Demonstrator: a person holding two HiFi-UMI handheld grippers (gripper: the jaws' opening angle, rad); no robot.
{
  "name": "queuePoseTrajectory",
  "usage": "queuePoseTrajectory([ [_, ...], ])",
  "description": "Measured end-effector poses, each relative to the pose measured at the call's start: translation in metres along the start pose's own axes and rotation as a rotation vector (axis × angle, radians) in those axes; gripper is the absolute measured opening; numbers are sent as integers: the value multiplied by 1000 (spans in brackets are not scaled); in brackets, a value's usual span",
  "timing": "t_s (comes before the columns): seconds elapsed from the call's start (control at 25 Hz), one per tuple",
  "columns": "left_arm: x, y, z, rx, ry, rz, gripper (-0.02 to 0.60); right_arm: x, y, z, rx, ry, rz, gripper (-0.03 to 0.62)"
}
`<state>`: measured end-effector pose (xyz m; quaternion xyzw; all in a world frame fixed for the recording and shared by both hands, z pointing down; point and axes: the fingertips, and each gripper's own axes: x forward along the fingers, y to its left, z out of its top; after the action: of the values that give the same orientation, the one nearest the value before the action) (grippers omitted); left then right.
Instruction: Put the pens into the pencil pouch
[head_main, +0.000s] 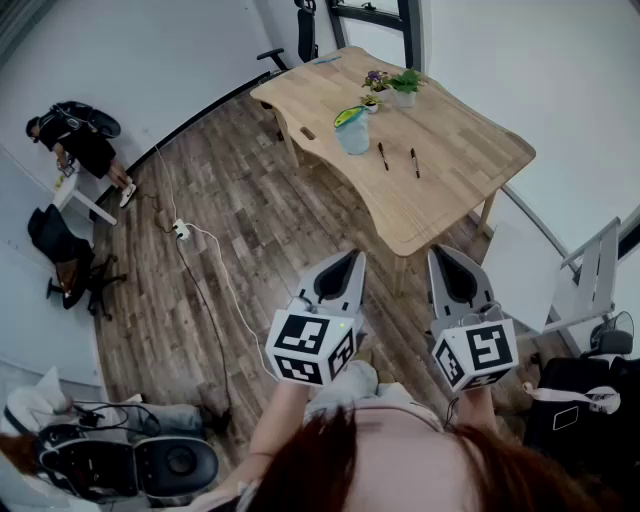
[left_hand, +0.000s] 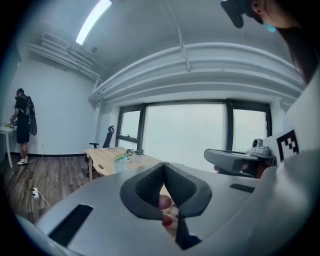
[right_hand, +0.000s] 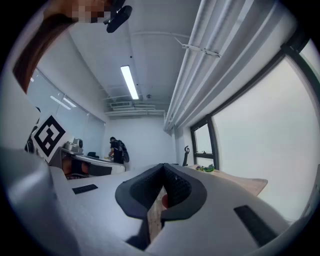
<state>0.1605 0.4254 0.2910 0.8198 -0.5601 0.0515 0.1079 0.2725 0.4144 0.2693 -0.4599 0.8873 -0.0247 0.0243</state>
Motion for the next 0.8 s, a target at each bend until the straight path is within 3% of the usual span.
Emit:
queuePoseTrajectory([
  [0.36,15,33,-1,-14,4,-34,2,36,5,-6,-8,6,-37,0],
  [0.8,48,103,5,-21,5,-75,2,105,7,-8,-5,-1,-82,0],
])
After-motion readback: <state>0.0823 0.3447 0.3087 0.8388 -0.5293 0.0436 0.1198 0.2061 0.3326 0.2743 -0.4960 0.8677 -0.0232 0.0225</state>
